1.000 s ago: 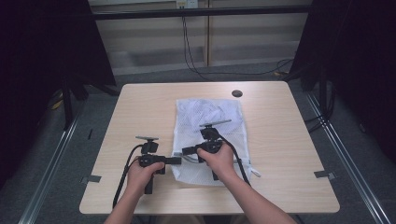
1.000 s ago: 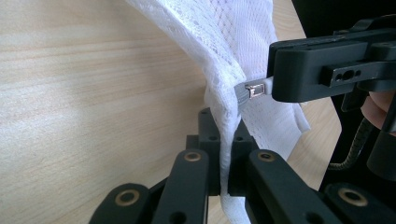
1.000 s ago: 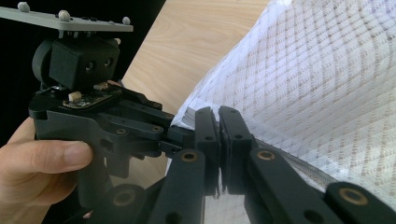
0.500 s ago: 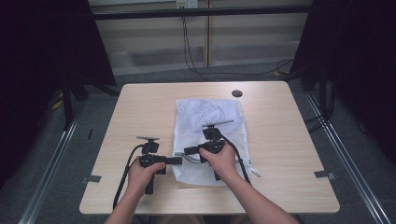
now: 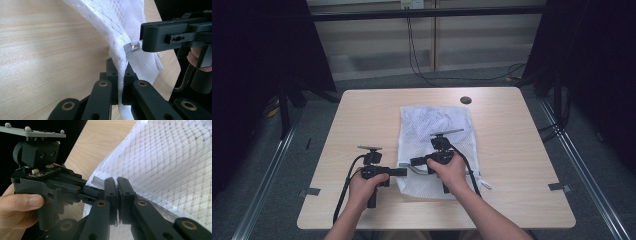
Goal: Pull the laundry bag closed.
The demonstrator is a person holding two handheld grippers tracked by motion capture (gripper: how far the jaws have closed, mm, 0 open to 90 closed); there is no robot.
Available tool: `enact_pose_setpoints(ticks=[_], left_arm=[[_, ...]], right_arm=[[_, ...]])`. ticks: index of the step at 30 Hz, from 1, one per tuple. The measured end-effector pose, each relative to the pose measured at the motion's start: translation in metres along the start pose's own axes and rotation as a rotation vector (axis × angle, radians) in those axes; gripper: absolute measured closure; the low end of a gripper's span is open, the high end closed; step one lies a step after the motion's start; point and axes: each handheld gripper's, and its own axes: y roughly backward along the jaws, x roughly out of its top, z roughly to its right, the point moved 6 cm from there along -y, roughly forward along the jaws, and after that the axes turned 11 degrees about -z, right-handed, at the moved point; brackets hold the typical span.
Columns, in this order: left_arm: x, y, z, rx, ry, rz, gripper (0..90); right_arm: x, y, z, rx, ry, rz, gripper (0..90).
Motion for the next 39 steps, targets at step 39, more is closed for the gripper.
enact_pose_setpoints(ticks=[39], left_arm=[[0.001, 0.009, -0.005, -0.016, 0.026, 0.011, 88.6]], right_arm=[[-0.005, 0.02, 0.023, -0.045, -0.015, 0.019, 87.0]])
